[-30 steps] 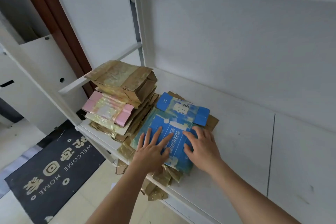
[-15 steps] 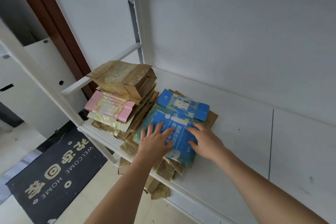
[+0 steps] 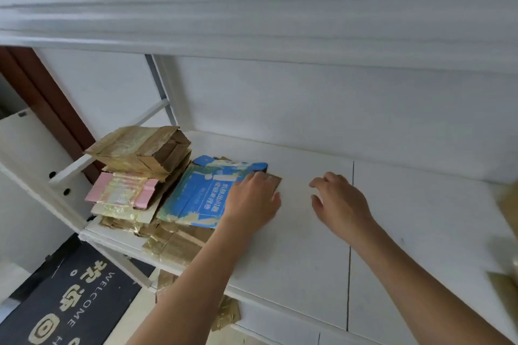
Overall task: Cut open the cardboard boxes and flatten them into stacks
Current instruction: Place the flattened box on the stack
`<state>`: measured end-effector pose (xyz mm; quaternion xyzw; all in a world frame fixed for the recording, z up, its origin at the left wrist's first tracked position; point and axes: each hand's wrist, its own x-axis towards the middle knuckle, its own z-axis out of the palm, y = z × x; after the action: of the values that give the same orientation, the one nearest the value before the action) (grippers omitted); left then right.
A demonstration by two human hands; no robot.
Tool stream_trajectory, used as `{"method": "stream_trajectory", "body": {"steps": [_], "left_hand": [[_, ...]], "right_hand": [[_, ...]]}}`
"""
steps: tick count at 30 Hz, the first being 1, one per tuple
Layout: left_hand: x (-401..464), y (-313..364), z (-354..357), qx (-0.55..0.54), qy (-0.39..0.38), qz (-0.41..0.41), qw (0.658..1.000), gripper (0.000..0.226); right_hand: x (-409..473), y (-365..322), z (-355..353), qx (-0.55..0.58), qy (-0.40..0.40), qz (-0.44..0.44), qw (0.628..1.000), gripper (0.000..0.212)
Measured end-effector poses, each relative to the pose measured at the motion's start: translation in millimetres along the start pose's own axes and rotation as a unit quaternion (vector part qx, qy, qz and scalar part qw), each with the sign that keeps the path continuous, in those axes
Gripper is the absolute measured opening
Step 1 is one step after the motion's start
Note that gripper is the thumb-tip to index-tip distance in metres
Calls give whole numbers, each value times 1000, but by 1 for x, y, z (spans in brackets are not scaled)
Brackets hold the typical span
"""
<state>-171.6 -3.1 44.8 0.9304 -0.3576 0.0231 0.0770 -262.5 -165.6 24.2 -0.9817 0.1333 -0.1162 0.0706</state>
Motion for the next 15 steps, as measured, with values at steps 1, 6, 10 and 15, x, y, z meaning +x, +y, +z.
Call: {"method": "stream_trajectory", "body": {"steps": [1,6,10,15], "left_hand": [[1,18,1,-1,0,15,1000,33],[6,125,14,20,-4,111,994,38],[3,225,29,24,-13,173,985,37],[-6,338,47,13,-25,240,970,37]], "right_hand": [[-11,14,-8,-4,5,14,1000,32],[-79,99,-42,-34,26,83,996,29],[-139,171,-66,-50,31,136,989,27],[-211,257,-91,-71,39,202,976,14]]}}
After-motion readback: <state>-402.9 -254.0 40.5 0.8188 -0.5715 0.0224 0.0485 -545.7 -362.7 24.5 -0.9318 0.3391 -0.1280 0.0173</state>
